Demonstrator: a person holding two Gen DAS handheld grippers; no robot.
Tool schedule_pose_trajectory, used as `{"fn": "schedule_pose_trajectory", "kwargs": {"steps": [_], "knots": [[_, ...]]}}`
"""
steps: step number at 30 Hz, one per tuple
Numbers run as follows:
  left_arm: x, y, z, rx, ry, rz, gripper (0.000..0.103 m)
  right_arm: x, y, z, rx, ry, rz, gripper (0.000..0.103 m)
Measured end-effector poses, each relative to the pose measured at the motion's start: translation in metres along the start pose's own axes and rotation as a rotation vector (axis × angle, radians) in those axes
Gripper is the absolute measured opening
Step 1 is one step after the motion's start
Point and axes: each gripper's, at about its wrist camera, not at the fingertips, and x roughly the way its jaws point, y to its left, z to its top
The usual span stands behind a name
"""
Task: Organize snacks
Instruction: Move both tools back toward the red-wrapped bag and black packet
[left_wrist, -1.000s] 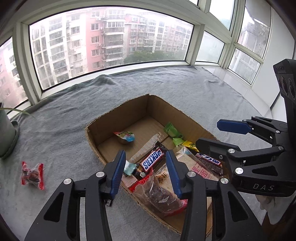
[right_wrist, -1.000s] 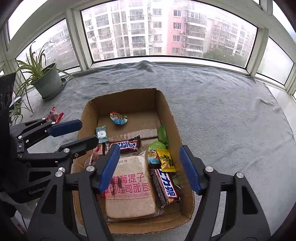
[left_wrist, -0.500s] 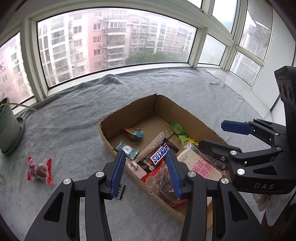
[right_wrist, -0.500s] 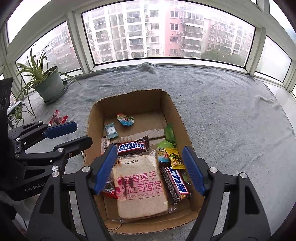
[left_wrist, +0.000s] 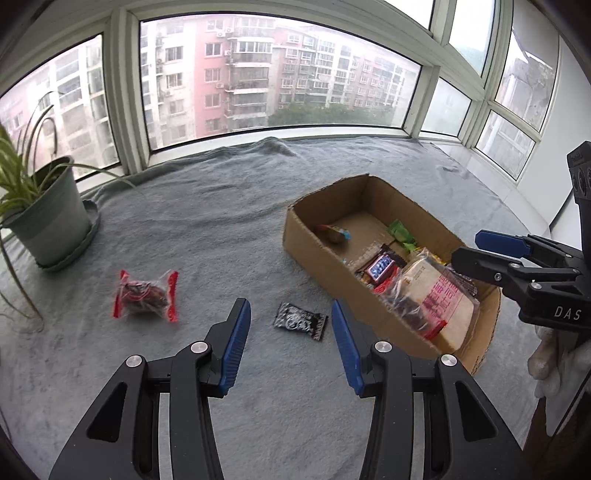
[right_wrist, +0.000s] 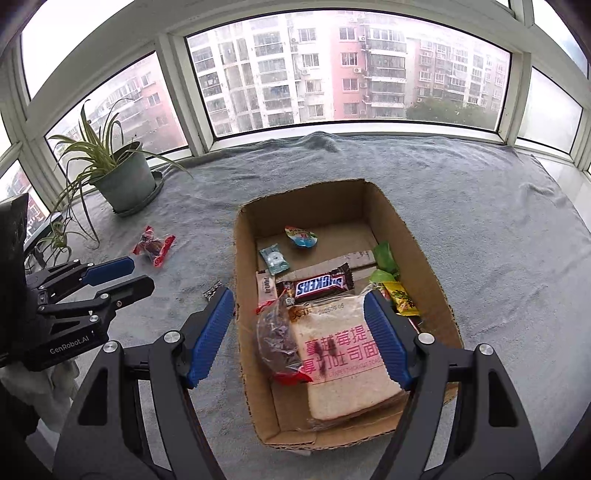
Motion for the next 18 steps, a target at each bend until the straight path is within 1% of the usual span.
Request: {"fn": "schedule_pose_trajectory", "kwargs": {"steps": [8, 14, 18], "knots": [[-0.029, 0.062, -0.025, -0.06, 0.008, 0.065, 0.044, 0.003, 0.05, -0.007, -0.017, 0.022, 0.068, 0.076], [-0.042, 0.1, -0.032, -0.063, 0.01, 0.103, 0.044, 0.016, 0.078, -0.014, -0.041, 0.056, 0.095, 0.076], [-0.048, 0.113, -0.031, -0.046, 0.01, 0.109, 0.044, 0.024, 0.093, -0.015, -0.049, 0.068, 0.106, 0.076]]}}
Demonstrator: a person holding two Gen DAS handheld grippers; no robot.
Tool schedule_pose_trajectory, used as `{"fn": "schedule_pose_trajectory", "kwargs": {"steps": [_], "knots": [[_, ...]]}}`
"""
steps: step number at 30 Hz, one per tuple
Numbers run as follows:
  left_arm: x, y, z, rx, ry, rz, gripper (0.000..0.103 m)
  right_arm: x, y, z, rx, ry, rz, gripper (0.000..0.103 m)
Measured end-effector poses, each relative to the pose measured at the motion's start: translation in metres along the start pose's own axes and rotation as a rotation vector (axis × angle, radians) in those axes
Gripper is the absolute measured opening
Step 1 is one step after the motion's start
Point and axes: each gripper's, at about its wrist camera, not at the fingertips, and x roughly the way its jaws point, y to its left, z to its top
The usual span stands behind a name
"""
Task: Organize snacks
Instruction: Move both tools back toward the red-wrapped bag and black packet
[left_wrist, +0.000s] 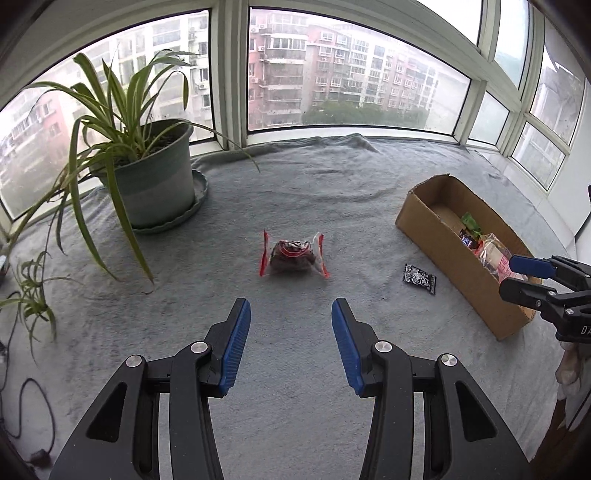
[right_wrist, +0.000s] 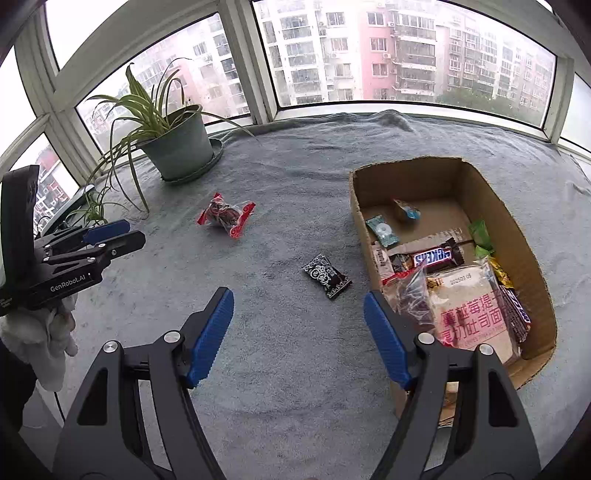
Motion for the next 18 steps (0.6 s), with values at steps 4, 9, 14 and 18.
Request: {"fn": "schedule_pose_trajectory", "kwargs": {"steps": [4, 9, 14, 18], "knots": [[-0.001, 0.003, 0.009, 0.063, -0.007, 0.01, 0.044, 0.006, 0.007, 0.007, -0.002, -0.005, 0.001, 0.076], [0.004, 0.006, 0.024, 0.102, -0.021, -0.005, 0.044, 0.021, 0.003, 0.016, -0.01, 0.007, -0.003, 0.066], [0.018, -0.003, 0.029, 0.123, -0.009, -0.044, 0.045, 0.04, -0.007, 0.019, -0.015, 0.038, -0.009, 0.065], [0.033, -0.006, 0.032, 0.114, 0.011, -0.069, 0.045, 0.051, -0.014, 0.019, -0.02, 0.047, -0.027, 0.065]]}}
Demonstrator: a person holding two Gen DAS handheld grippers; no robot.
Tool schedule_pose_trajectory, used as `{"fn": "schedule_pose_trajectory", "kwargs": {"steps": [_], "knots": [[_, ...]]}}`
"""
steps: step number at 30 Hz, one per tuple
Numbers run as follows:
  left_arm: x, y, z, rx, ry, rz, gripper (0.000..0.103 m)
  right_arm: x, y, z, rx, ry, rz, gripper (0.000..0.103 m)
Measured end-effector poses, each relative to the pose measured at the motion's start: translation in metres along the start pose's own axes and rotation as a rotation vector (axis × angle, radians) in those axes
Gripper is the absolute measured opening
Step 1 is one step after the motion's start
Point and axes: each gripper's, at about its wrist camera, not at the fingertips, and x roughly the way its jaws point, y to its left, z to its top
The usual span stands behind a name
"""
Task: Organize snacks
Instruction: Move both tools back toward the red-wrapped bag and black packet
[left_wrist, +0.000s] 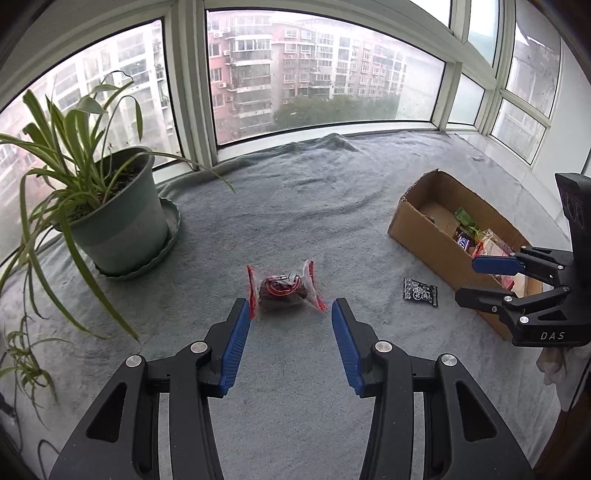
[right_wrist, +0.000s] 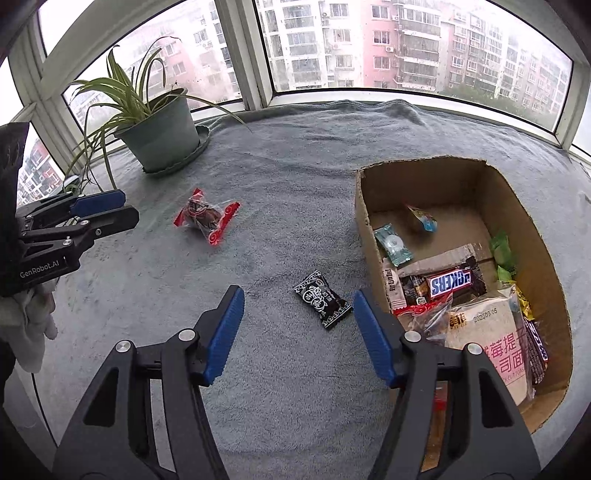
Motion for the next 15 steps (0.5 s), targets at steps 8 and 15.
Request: {"fn": "schedule_pose_trajectory", "kwargs": {"steps": [8, 15], "knots": [[0.024, 0.005, 0.006, -0.024, 0.035, -0.03, 0.045, 0.019, -0.001, 0.003, -0.009, 0.014, 0.006, 0.064], [0.036, 0.014, 0.009, -0.05, 0.044, -0.056, 0.045, 0.045, 0.015, 0.008, -0.067, 0.058, -0.044, 0.064]]}}
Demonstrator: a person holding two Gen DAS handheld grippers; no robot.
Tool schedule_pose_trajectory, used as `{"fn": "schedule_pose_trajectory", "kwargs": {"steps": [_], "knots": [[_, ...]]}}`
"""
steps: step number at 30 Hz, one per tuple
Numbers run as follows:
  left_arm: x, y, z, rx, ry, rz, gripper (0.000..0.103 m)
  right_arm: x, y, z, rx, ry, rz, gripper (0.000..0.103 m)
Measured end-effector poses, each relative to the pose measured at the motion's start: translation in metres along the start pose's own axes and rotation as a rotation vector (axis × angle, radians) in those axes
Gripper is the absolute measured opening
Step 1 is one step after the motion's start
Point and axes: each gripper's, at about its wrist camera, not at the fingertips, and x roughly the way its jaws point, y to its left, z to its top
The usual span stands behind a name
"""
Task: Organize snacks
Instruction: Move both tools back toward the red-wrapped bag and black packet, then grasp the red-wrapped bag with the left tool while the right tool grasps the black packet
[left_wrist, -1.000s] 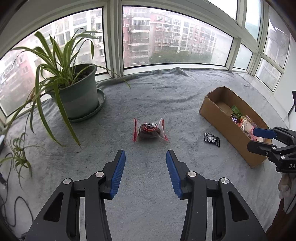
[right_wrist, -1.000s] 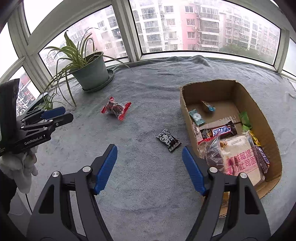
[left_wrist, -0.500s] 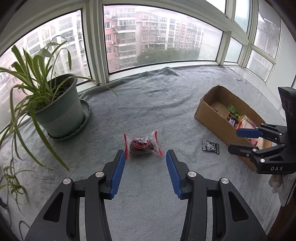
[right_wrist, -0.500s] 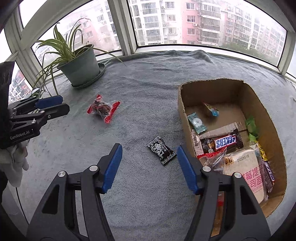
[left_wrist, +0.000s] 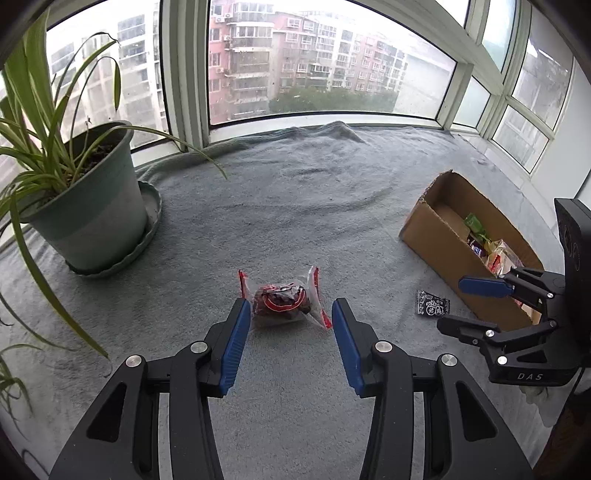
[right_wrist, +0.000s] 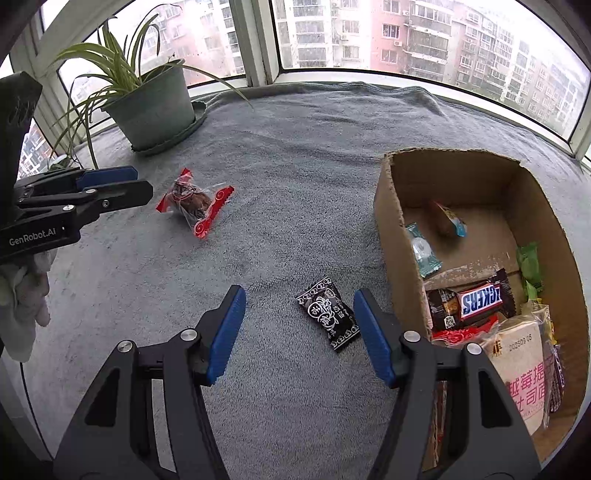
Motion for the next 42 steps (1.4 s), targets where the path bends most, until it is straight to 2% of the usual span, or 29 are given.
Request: {"fn": "schedule_pose_trajectory", "kwargs": {"steps": [4, 9, 11, 12, 15, 20, 26, 28, 30, 33, 38, 42], "knots": [[0.0, 0.008, -0.002, -0.016, 0.0, -0.008, 0.045, 0.009, 0.01, 0.009, -0.022, 0.021, -0.024, 0.064], [-0.002, 0.02, -0.006, -0.045, -0.007, -0.012, 0.045, 0.019, 0.02, 0.014, -0.063, 0.061, -0.134, 0.065], [-0.004, 0.023, -0.008, -0.051, -0.01, -0.013, 0.045, 0.015, 0.027, 0.012, -0.079, 0.046, -0.132, 0.062], [-0.005, 0.025, -0.009, -0.053, -0.012, -0.015, 0.045, 0.014, 0.03, 0.01, -0.081, 0.048, -0.12, 0.057], [-0.007, 0.03, -0.011, -0.059, -0.014, -0.021, 0.045, 0.021, 0.027, 0.006, -0.039, 0.058, -0.13, 0.056], [-0.01, 0.034, -0.012, -0.069, -0.026, -0.036, 0.045, 0.024, 0.011, 0.009, 0.058, 0.063, -0.076, 0.056], [-0.008, 0.037, -0.015, -0.075, -0.034, -0.058, 0.045, 0.026, 0.013, -0.002, 0.111, 0.13, 0.093, 0.053], [-0.006, 0.037, -0.014, -0.079, -0.033, -0.064, 0.045, 0.021, 0.016, -0.003, 0.083, 0.096, 0.04, 0.053], [-0.005, 0.039, -0.011, -0.09, -0.037, -0.069, 0.045, 0.014, 0.014, 0.0, 0.087, 0.057, 0.032, 0.052], [-0.003, 0.04, -0.004, -0.103, -0.044, -0.075, 0.045, 0.011, 0.008, 0.005, 0.083, 0.043, 0.012, 0.052], [0.001, 0.035, 0.006, -0.098, -0.051, -0.082, 0.045, 0.022, 0.004, 0.009, 0.096, 0.076, -0.059, 0.051], [0.007, 0.029, 0.008, -0.09, -0.044, -0.086, 0.045, 0.035, 0.011, 0.01, 0.05, 0.101, -0.176, 0.051]]}}
